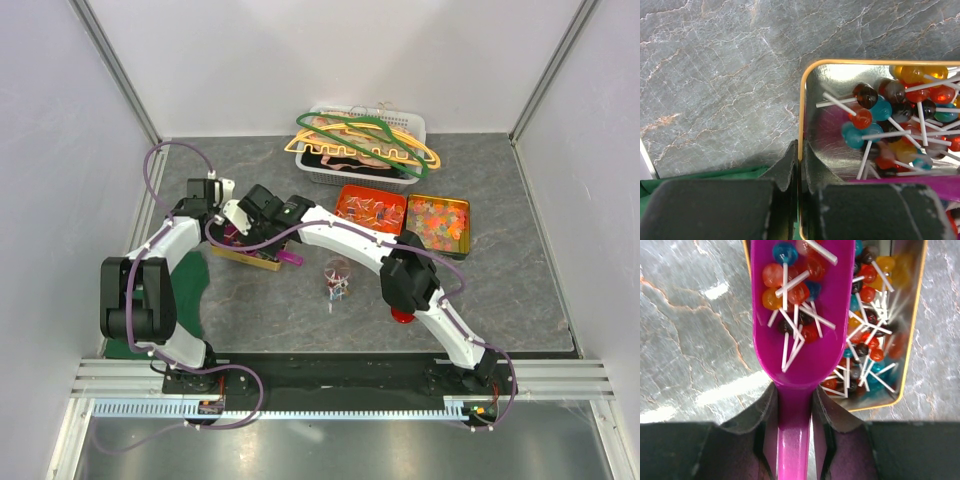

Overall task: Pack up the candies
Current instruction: Scoop the fake candies from the storage box.

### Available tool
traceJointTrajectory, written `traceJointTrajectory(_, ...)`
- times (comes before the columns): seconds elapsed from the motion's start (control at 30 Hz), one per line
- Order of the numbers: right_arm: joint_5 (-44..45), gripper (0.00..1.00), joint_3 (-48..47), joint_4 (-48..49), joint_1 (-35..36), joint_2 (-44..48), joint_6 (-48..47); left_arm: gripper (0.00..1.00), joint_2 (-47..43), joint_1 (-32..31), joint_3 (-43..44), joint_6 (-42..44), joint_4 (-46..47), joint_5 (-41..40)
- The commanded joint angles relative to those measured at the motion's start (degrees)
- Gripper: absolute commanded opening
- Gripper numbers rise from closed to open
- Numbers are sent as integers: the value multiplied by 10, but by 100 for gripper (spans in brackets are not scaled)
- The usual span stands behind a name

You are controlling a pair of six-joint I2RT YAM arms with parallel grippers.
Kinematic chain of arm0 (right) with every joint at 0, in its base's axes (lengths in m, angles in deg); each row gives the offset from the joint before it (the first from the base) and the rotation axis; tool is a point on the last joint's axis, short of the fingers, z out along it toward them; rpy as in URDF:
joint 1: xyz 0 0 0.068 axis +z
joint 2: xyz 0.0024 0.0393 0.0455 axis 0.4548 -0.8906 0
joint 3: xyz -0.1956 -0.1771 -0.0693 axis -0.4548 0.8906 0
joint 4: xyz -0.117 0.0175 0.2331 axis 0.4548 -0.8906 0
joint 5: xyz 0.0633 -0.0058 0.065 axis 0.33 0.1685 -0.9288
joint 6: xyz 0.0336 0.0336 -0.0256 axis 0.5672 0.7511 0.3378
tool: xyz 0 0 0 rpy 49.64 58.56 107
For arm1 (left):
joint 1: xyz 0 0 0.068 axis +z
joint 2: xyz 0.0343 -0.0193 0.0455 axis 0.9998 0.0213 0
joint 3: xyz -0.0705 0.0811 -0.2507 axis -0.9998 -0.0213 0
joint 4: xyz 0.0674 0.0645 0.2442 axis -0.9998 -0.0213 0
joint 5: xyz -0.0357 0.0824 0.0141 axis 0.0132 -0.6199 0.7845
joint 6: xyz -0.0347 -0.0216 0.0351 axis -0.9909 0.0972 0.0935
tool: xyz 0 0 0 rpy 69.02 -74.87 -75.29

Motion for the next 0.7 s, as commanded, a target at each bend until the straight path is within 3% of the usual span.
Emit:
traceJointTrajectory(0.0, -26, 0, -26, 16, -2, 14, 17, 2, -24, 4, 14, -25, 42, 17)
traceJointTrajectory(0.67, 9, 0, 69, -2, -37, 93, -25, 2, -23, 7, 14, -28, 42, 20)
